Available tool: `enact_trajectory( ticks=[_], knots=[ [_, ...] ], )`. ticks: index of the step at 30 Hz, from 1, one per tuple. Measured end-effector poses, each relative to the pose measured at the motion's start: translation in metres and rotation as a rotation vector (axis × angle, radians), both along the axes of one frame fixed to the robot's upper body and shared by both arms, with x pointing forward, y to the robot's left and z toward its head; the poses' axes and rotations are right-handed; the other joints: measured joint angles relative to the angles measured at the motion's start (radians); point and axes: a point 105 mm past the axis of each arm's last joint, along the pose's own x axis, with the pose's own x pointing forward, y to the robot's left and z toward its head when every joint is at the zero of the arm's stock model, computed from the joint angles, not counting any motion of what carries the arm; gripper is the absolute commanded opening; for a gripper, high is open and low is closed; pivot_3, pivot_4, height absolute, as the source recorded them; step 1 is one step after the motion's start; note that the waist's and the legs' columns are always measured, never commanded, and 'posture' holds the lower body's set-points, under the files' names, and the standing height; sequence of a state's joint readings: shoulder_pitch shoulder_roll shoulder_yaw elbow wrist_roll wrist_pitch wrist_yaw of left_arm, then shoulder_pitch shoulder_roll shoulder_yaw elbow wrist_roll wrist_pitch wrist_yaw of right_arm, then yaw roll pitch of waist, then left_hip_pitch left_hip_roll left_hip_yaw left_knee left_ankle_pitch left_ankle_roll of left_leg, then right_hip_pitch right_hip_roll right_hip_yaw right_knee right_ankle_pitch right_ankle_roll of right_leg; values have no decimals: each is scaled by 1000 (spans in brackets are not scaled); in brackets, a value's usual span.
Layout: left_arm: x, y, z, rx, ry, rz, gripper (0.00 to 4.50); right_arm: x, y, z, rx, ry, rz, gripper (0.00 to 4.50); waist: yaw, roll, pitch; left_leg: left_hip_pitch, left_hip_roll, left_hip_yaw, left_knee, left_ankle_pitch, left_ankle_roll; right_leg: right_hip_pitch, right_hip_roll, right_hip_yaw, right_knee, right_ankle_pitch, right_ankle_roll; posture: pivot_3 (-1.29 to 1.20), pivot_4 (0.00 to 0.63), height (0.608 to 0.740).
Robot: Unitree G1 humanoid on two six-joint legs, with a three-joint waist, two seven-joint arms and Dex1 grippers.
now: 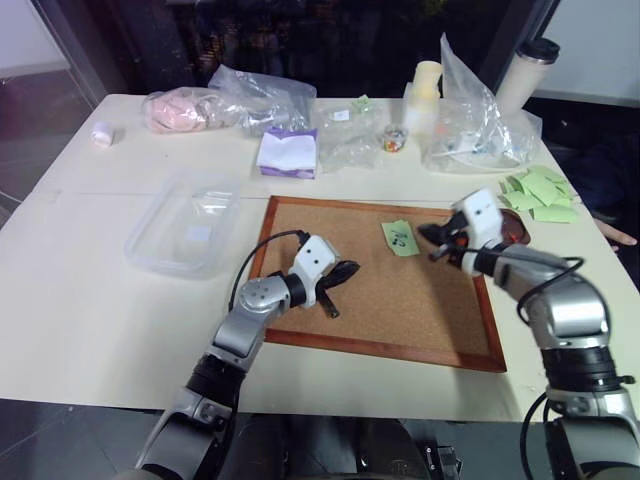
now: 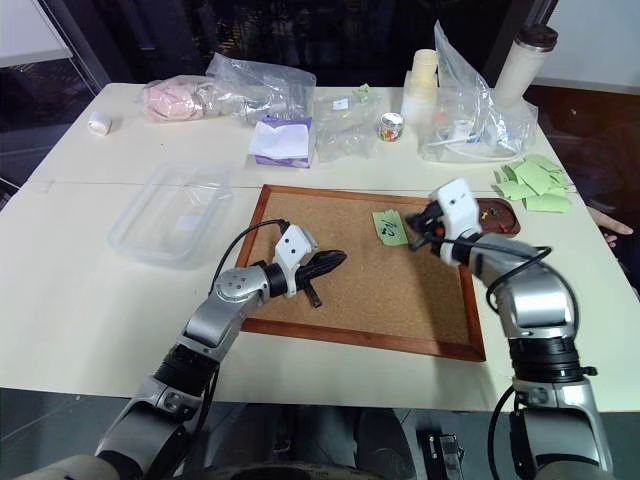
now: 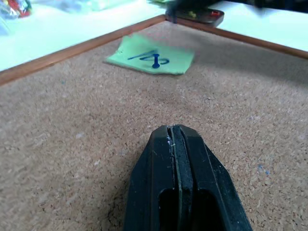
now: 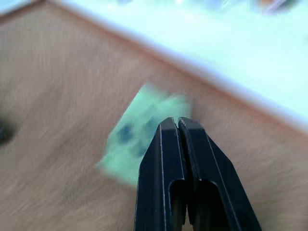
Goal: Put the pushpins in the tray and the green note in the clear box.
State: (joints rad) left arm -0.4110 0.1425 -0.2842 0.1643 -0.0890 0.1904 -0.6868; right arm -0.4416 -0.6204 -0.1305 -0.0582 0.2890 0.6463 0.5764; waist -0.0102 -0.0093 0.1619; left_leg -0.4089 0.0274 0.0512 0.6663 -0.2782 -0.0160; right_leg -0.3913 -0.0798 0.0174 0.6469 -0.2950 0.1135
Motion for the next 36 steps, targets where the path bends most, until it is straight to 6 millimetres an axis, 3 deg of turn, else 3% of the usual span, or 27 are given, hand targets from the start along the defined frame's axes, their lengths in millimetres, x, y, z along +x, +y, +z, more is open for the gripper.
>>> enact_trajectory(
  ticks=[2, 9, 13, 16, 24, 28, 34, 36],
  knots=[
    [0, -1, 0, -1, 2, -3, 0, 1, -11, 13, -6, -41, -40, 28, 0, 0, 0, 0, 0, 0, 0, 0, 0, 0, 0, 0, 0, 0, 0, 0, 150, 740],
    [-1, -1, 0, -5, 5, -6, 0, 2, -26, 14, 1, -50, -85, 28, 0, 0, 0, 0, 0, 0, 0, 0, 0, 0, 0, 0, 0, 0, 0, 0, 150, 740],
    [-1, -2, -1, -6, 6, -8, 0, 9, -60, 19, -8, -70, -199, 28, 0, 0, 0, 0, 0, 1, 0, 0, 0, 0, 0, 0, 0, 0, 0, 0, 150, 740],
    [-2, -2, -1, -4, 5, -9, 0, 17, -89, 14, 2, -55, -308, 28, -1, 0, 0, 1, 0, 1, 0, 0, 0, 1, 0, 0, 0, 0, 0, 0, 150, 740],
    [-1, -1, -1, 1, 3, -8, 0, 28, -113, -15, 60, 26, -393, 28, -1, 1, 0, 1, 0, 1, 0, 0, 0, 1, 0, 1, 0, 0, 0, 0, 150, 740],
    [-1, -1, -1, 5, 1, -6, 0, 28, -121, -28, 62, 55, -419, 1327, -1, 1, 0, 1, 0, 1, 0, 0, 0, 1, 0, 1, 0, 0, 0, 0, 150, 740],
    [-1, -1, -1, 5, 0, -5, 0, 27, -125, -36, 64, 66, -429, 4482, -2, 1, 0, 1, 0, 1, 0, 0, 0, 1, 0, 1, 0, 0, 0, 0, 150, 740],
    [-1, -2, -1, 4, 0, -4, 0, 27, -125, -37, 64, 67, -429, 4482, -1, 1, 0, 1, 0, 1, 0, 0, 0, 1, 0, 1, 0, 0, 0, 0, 150, 740]
  ],
)
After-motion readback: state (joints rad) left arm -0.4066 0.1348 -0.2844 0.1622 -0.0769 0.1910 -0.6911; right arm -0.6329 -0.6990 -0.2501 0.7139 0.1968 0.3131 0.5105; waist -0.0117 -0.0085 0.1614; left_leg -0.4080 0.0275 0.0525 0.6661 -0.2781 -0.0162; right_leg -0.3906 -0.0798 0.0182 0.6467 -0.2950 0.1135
